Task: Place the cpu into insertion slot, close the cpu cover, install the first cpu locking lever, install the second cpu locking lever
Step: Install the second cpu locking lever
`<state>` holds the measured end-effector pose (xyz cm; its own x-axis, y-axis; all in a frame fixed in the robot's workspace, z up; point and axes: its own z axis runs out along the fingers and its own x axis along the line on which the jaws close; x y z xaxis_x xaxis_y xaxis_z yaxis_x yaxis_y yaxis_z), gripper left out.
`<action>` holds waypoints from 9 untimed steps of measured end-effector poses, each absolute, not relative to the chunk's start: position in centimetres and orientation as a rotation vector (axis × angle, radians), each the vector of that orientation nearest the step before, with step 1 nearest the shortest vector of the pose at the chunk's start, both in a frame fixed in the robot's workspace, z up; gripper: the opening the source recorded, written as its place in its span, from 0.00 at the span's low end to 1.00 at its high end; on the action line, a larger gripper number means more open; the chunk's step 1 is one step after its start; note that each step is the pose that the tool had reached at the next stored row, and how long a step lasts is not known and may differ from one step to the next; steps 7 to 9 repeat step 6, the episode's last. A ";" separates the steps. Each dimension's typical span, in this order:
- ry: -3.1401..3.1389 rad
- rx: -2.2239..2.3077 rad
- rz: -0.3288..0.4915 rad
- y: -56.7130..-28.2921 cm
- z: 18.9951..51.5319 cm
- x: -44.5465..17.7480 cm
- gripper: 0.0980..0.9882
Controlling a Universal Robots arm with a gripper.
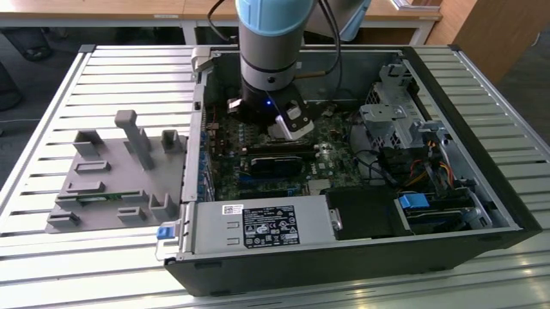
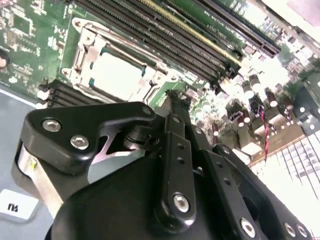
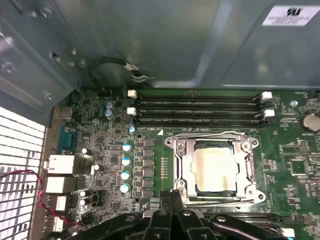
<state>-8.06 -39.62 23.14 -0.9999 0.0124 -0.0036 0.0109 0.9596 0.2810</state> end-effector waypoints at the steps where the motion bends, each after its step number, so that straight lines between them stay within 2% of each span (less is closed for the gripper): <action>1: 3.104 0.018 0.445 -39.6 23.3 -8.1 0.01; 9: 3.104 0.018 0.446 -39.6 23.4 -8.1 0.01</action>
